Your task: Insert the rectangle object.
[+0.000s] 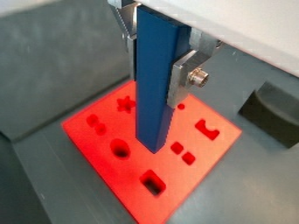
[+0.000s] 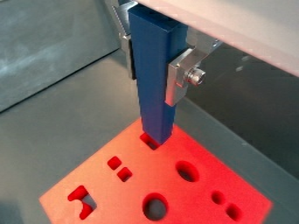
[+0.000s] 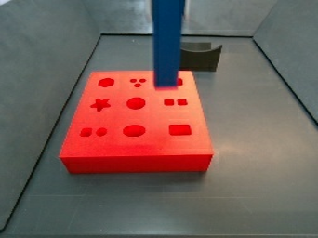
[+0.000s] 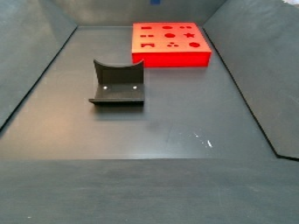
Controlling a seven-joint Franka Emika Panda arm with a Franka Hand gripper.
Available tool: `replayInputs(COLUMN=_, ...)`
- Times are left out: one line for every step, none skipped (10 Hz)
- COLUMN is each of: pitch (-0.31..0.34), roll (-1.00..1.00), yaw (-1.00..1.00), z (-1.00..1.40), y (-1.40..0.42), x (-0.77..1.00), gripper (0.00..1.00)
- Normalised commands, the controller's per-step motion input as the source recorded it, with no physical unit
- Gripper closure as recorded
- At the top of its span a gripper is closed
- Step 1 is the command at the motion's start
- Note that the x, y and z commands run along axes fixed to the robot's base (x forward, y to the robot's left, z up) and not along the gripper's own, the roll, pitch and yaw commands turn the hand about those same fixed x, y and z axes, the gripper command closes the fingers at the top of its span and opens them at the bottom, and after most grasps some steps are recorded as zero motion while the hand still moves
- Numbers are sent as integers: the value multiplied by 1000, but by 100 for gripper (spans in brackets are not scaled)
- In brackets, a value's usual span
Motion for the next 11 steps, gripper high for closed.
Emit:
replayInputs(pitch=-4, roll=0, yaw=131, z=-54, y=0, x=6, gripper=100)
replayInputs(pitch=0, roll=14, yaw=0, z=-326, y=-94, x=151, gripper=100)
replayInputs(pitch=-93, roll=107, yaw=-94, z=-720, y=-320, x=434, gripper=100)
replayInputs(pitch=-107, roll=159, yaw=-131, z=-720, y=-231, x=417, gripper=100)
replayInputs(pitch=-61, roll=123, yaw=-97, z=-474, y=-86, x=180, gripper=100)
replayInputs(pitch=-49, roll=71, yaw=-106, z=-394, y=0, x=137, gripper=100)
replayInputs(pitch=-7, roll=1, yaw=-74, z=-146, y=0, x=54, gripper=100)
replayInputs(pitch=-39, roll=26, yaw=-29, z=-160, y=0, x=0, gripper=100)
replayInputs(pitch=-67, roll=46, yaw=0, z=-271, y=-63, x=-51, gripper=100)
replayInputs(pitch=-60, roll=21, yaw=0, z=-337, y=-117, x=0, gripper=100)
replayInputs(pitch=-60, roll=29, yaw=0, z=-317, y=-126, x=0, gripper=100)
